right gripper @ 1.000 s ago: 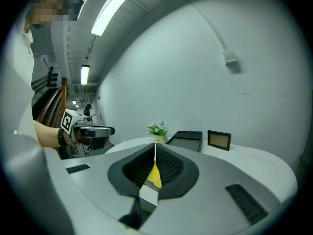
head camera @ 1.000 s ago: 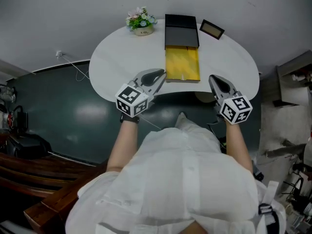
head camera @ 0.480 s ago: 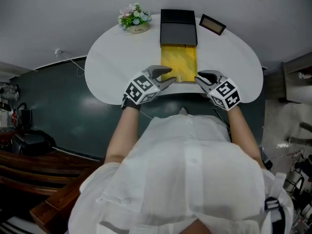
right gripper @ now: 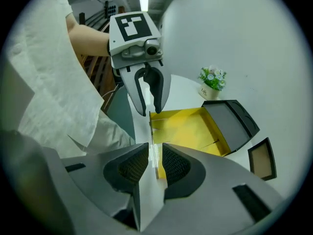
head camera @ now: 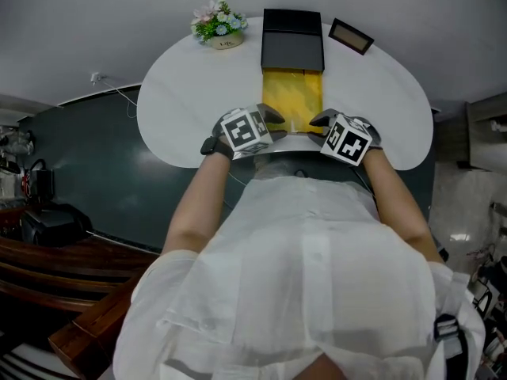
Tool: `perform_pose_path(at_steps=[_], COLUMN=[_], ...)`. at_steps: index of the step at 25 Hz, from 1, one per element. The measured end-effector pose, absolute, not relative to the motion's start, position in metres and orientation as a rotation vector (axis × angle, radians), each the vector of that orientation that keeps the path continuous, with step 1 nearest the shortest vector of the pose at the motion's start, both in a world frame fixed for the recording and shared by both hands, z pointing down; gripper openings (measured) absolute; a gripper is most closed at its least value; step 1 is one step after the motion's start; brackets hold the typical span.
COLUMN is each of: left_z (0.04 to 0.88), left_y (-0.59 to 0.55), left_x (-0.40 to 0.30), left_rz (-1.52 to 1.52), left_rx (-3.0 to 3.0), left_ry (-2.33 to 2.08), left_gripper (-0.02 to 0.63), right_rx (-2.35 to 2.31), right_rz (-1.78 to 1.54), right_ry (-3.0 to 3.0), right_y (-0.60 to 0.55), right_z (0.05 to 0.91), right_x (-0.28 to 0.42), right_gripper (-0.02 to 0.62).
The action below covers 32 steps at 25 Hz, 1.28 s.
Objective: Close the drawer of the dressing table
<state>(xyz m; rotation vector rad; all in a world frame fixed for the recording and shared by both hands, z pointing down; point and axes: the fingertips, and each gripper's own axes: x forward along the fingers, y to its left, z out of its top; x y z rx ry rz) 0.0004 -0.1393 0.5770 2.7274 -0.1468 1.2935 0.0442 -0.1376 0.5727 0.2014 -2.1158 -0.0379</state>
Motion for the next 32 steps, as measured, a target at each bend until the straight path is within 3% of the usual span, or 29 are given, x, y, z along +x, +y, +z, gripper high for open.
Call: perform_pose_path(at_steps=[14,20,26,29,32], left_z=[0.646,0.653,0.672,0.672,0.673], left_y=[-0.143,-0.139,-0.126,-0.135,-0.137], left_x=[0.007,0.021,-0.008,0.003,0.005], left_rz=[1.664,1.628,1.804,1.781,1.781], left_rx=[2.573,2.582,2.352,2.449,2.464], left_ry=[0.126,0.167,0.214,0.182,0.163], left_gripper=[0.121,0.093,0.081,0.052,0.051], right_rx=[-0.006,-0.036,-0.065,-0.040,-0.003], right_rz=[-0.043,-0.010,-0.013,-0.023,0.006], right_ry=[-1.918,-1.885,-1.857,-1.854,-1.866], right_y=[-0.142,-0.137,-0.135,-0.137,-0.139], right_z=[0.627,0.644,0.654,0.657,0.657], right_x=[0.033,0.034,0.032,0.032,0.031], right_gripper=[0.083,0.083,0.083,0.029,0.026])
